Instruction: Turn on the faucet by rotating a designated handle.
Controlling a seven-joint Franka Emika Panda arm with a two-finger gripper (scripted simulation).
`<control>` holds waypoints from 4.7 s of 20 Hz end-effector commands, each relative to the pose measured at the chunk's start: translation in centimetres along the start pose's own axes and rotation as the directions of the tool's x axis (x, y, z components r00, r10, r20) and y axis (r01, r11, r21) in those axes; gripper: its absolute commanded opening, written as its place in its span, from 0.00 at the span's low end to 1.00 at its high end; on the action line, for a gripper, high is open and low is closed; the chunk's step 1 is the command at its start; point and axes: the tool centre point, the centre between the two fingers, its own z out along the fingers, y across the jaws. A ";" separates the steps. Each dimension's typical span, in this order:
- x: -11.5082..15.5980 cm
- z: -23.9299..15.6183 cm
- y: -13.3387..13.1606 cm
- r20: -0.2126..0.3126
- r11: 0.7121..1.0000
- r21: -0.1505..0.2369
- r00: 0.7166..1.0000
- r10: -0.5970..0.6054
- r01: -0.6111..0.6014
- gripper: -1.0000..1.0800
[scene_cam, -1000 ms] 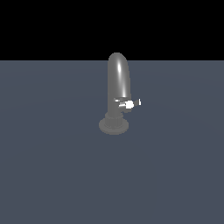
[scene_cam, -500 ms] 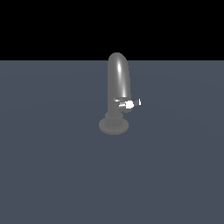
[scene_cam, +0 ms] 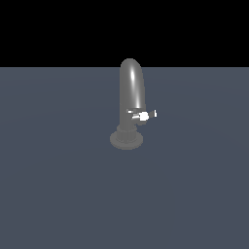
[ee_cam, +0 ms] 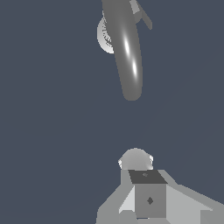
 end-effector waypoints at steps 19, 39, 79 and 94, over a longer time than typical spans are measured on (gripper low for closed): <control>10.7 0.2 -1.5 0.357 0.948 0.086 0.897 0.259 -0.307 0.00; 21.3 4.4 0.2 0.695 0.790 0.048 0.588 0.413 -0.611 0.00; 31.2 20.1 6.6 0.936 0.374 -0.301 -0.199 0.289 -0.877 0.00; 29.7 22.8 7.9 0.936 0.373 -0.303 -0.201 0.288 -0.877 0.00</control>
